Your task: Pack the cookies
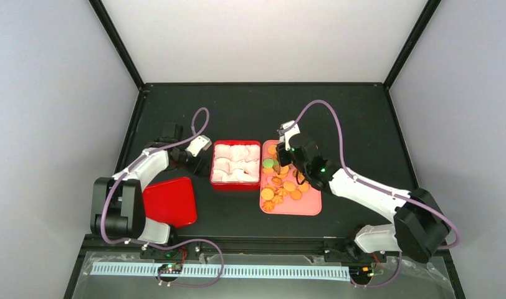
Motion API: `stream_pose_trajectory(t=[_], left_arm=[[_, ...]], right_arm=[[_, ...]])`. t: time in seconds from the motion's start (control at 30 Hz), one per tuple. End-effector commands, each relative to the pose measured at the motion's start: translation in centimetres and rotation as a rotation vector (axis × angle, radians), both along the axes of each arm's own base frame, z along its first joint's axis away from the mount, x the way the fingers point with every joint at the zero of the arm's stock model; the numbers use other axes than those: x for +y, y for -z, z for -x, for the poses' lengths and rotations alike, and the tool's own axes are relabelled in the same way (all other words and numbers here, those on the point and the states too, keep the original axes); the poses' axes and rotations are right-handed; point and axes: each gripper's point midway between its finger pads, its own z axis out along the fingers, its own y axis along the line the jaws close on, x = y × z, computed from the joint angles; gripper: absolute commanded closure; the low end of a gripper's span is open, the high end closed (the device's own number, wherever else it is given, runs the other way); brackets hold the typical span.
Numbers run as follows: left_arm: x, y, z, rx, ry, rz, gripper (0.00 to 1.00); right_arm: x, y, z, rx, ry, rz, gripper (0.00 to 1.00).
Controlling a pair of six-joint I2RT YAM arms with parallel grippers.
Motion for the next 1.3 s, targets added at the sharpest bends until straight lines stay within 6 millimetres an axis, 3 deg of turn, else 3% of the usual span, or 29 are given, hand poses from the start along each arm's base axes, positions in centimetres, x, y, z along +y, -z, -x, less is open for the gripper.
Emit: stream_pose_trajectory(t=[0.0, 0.23, 0.43, 0.6, 0.8, 1.1, 1.27], left_arm=[[-1.7, -1.4, 1.5, -0.002, 0.069, 0.061, 0.16], [-0.2, -4.3, 0.2, -0.009, 0.046, -0.015, 0.10], [2.8, -8.9, 0.1, 0.017, -0.052, 0.014, 0.01], [5.5, -10.1, 1.0, 0.010, -0.125, 0.039, 0.01], [6.4, -9.5, 2.5, 0.031, -0.149, 0.053, 0.01], [6.1, -9.2, 2.8, 0.043, -0.154, 0.088, 0.01], [6.2, -9.5, 3.1, 0.024, -0.149, 0.066, 0.01]], right_arm=[[-0.9, -3.7, -0.2, -0.087, 0.025, -0.001, 0.85], [-0.1, -10.0, 0.0, -0.174, -0.020, -0.061, 0.86], [4.6, -13.5, -0.9, -0.202, -0.137, -0.126, 0.84], [11.5, -13.3, -2.2, -0.188, -0.250, -0.113, 0.85], [18.3, -12.4, -3.8, -0.164, -0.327, -0.132, 0.84], [22.4, -10.1, -7.1, -0.150, -0.314, -0.129, 0.82], [23.5, -9.2, -8.1, -0.143, -0.312, -0.129, 0.75]])
